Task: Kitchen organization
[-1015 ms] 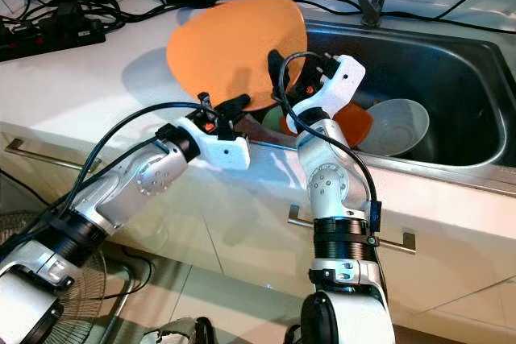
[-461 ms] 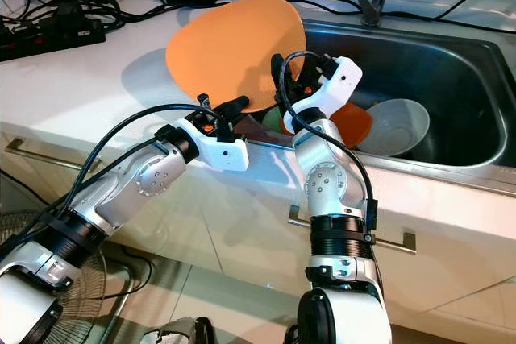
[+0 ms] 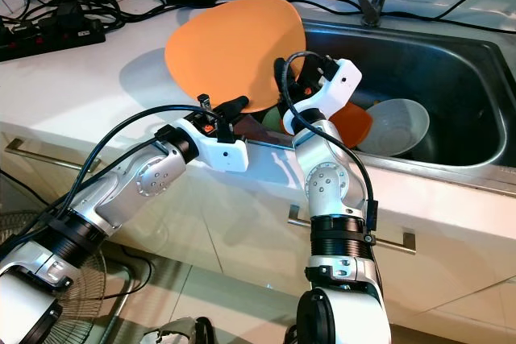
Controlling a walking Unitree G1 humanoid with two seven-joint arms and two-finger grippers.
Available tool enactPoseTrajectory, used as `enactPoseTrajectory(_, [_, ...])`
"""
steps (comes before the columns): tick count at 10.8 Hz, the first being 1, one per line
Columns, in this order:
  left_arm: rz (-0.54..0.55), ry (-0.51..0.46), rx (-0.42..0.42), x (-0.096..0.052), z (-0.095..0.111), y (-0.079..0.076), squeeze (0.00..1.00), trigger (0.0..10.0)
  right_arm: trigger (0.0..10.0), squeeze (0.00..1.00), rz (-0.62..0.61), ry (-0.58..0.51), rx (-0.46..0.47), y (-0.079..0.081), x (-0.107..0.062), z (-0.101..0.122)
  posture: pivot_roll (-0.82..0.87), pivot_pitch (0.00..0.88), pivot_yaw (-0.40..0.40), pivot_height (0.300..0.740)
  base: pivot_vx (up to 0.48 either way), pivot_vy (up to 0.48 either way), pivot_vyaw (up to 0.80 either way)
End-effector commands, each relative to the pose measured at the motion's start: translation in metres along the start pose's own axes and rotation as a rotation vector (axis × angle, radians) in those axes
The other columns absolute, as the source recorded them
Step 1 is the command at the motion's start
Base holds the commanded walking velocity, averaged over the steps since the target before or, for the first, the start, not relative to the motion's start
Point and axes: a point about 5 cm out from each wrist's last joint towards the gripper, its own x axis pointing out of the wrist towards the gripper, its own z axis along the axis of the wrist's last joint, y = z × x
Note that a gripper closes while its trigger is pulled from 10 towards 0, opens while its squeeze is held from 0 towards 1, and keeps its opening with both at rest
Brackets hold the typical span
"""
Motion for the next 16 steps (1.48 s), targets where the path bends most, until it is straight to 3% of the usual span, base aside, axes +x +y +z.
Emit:
enactPoseTrajectory(1, [0.050,-0.019,0.032,0.0007,0.0023,0.0124,0.00,10.0,0.0,0.00,0.019,0.007,0.026,0.0064,0.0033,0.0009,0.06,0.077,0.052,0.740,0.000,0.000,0.00])
enactPoseTrajectory(7, [0.060,-0.005,0.033,0.0002,-0.0005,0.0138,0.00,10.0,0.0,0.00,0.038,0.019,0.055,0.0085,0.0026,-0.0015,0.06,0.080,0.052,0.740,0.000,0.000,0.00])
enactPoseTrajectory(8, [0.059,-0.005,0.021,0.0002,-0.0007,0.0137,0.58,10.0,0.0,0.00,0.047,0.025,0.056,0.0098,0.0021,-0.0033,0.06,0.080,0.052,0.740,0.000,0.000,0.00])
enactPoseTrajectory(9, [0.062,-0.007,0.009,0.0001,-0.0001,0.0141,1.00,10.0,0.0,0.00,0.051,0.027,0.061,0.0110,0.0021,-0.0042,0.06,0.080,0.052,0.740,0.000,0.000,0.00])
enactPoseTrajectory(16, [0.092,-0.009,-0.011,-0.0008,0.0017,0.0176,1.00,10.0,0.0,0.00,0.002,-0.035,0.155,0.0073,0.0088,0.0049,0.07,0.080,0.050,0.740,0.000,0.000,0.00])
